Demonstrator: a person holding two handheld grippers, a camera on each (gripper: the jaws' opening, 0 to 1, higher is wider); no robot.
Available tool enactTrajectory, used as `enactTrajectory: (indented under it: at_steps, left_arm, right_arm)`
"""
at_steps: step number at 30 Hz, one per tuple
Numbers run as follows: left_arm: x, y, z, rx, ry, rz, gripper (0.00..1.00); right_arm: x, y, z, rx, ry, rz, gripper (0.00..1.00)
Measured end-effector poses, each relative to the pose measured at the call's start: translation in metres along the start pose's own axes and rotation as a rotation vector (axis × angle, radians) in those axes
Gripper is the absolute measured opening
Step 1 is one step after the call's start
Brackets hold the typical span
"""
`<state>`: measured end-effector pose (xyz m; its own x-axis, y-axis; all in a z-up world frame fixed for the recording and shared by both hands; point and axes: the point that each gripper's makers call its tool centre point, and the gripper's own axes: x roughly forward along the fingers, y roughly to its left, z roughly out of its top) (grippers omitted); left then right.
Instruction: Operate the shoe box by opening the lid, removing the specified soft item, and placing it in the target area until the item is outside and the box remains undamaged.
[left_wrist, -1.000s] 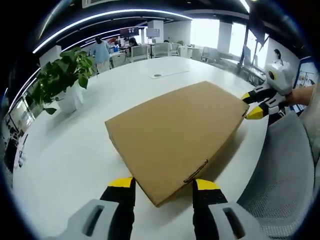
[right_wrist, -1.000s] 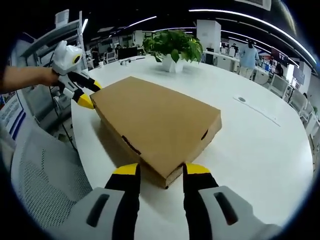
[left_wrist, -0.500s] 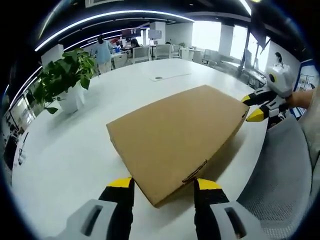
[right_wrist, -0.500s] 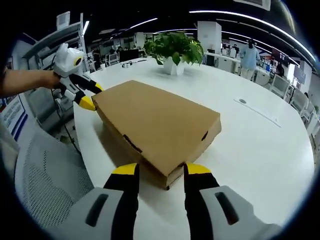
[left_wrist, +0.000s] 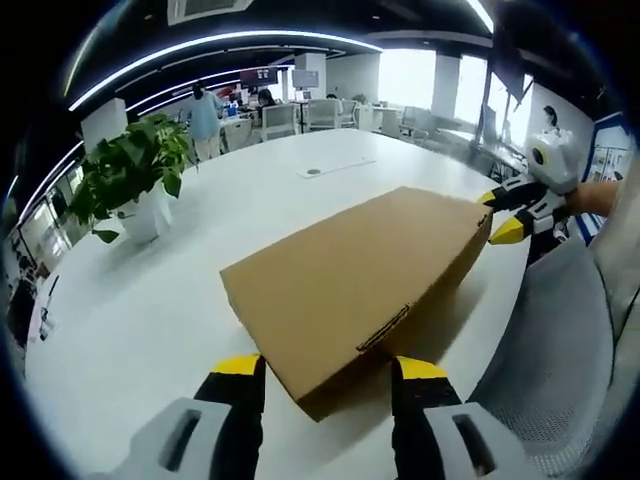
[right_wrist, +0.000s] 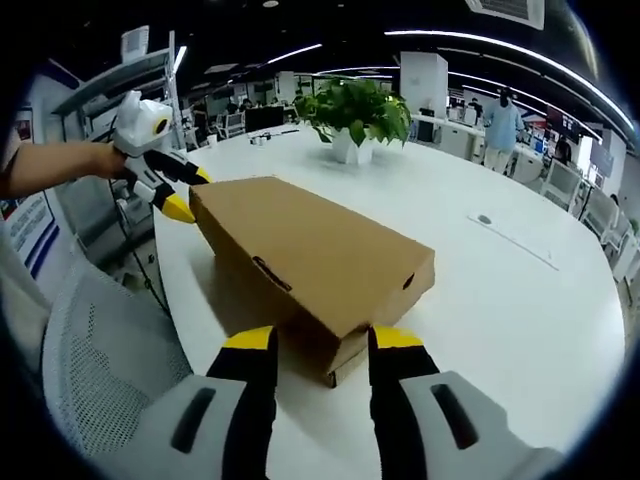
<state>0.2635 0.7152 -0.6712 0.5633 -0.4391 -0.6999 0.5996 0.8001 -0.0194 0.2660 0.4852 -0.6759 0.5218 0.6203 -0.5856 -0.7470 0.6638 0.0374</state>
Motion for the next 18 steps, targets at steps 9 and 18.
enactTrajectory:
  at_steps: [9,18]
  left_arm:
    - [-0.007,-0.001,0.011,0.012,-0.020,-0.016,0.57]
    - [-0.010,0.001,0.020,0.013,-0.039,-0.016,0.58]
  right_arm:
    - [-0.006,0.000,0.013,0.006,-0.016,0.008,0.36]
    - [-0.009,-0.002,0.023,-0.011,-0.025,0.007,0.36]
